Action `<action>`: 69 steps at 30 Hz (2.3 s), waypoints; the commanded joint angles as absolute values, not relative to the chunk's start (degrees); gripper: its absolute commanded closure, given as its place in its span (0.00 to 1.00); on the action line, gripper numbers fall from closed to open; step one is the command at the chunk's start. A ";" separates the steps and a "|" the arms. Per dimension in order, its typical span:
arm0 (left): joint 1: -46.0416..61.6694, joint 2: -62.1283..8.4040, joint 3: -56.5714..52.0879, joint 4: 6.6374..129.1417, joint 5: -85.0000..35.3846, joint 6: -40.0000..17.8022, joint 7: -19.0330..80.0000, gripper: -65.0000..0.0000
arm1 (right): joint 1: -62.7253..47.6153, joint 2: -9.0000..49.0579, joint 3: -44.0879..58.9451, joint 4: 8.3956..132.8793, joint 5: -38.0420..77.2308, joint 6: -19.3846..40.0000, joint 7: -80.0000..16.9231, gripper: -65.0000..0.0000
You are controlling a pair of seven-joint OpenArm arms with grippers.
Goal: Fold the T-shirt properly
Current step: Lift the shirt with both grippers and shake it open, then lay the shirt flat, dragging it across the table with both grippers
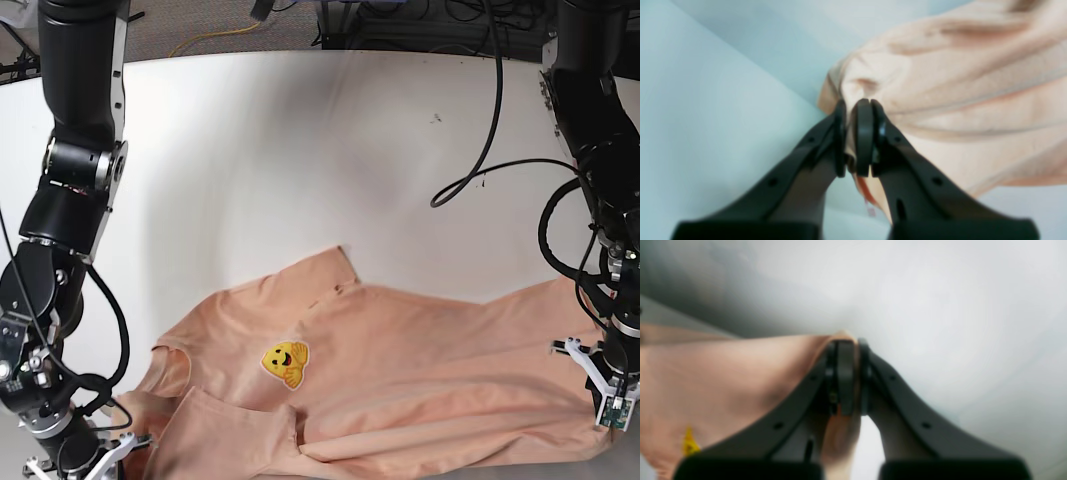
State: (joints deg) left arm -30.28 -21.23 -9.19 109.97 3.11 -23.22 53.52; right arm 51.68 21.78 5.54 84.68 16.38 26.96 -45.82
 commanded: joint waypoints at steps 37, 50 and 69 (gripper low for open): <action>-0.92 -24.22 -20.62 114.59 3.03 -40.00 52.88 0.99 | 11.38 17.01 20.97 108.53 16.66 31.78 -51.65 1.00; 18.33 -17.63 -27.91 114.95 2.68 -40.00 52.70 0.99 | -2.33 8.92 31.08 111.78 16.57 38.81 -59.47 1.00; 30.55 -15.08 -29.05 114.68 2.68 -40.00 42.86 0.99 | -16.57 6.73 32.57 112.22 24.48 40.00 -59.65 1.00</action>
